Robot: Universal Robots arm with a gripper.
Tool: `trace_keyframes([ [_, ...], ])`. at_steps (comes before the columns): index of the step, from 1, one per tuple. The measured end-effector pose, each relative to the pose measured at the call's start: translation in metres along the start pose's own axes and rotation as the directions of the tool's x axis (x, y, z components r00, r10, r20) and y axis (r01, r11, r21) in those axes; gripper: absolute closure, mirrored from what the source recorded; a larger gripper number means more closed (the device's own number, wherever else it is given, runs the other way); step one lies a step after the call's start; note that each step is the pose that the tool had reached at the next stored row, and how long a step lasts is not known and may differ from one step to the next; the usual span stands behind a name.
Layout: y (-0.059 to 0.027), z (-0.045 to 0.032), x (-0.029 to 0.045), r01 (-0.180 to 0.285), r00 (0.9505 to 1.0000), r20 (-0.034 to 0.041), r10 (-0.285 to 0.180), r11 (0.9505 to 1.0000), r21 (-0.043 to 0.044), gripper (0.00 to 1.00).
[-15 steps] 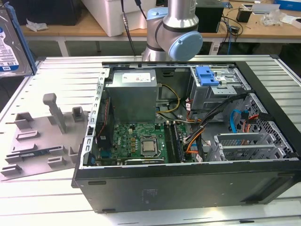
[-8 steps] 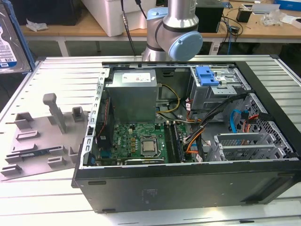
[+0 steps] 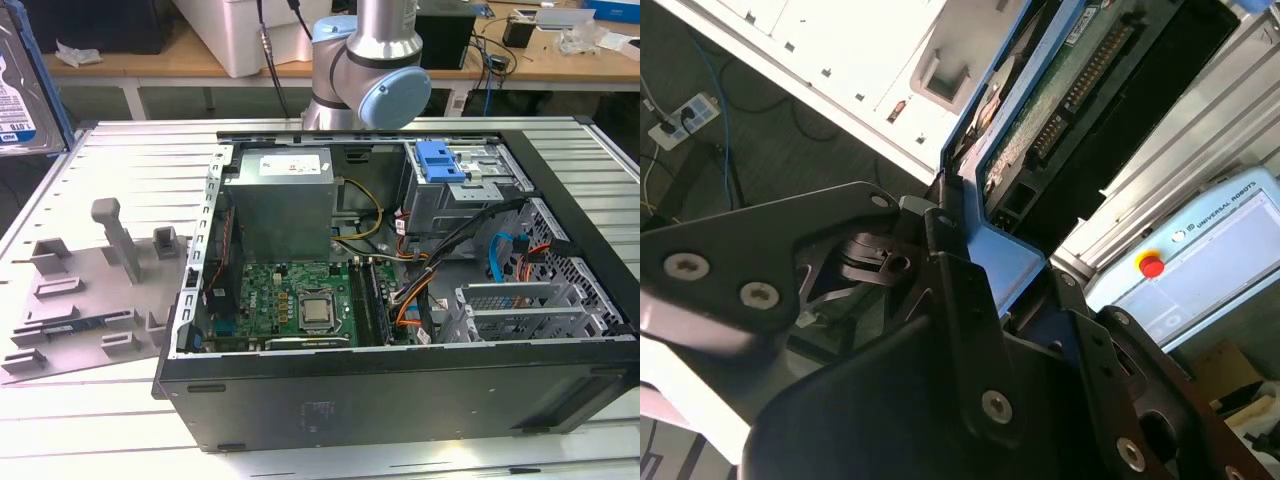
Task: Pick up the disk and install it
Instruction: 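Pick up the disk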
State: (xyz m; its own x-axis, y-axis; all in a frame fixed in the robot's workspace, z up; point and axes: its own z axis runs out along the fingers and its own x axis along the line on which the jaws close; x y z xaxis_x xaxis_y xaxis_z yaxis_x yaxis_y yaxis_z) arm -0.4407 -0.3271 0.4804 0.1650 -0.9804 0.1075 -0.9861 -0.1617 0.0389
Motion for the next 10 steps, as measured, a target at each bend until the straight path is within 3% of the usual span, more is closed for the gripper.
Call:
trace_keyframes([
  [10,-0.0061,-0.0003,0.0012,0.0,1.0,0.0001,0.0,1.0,0.0,0.63],
])
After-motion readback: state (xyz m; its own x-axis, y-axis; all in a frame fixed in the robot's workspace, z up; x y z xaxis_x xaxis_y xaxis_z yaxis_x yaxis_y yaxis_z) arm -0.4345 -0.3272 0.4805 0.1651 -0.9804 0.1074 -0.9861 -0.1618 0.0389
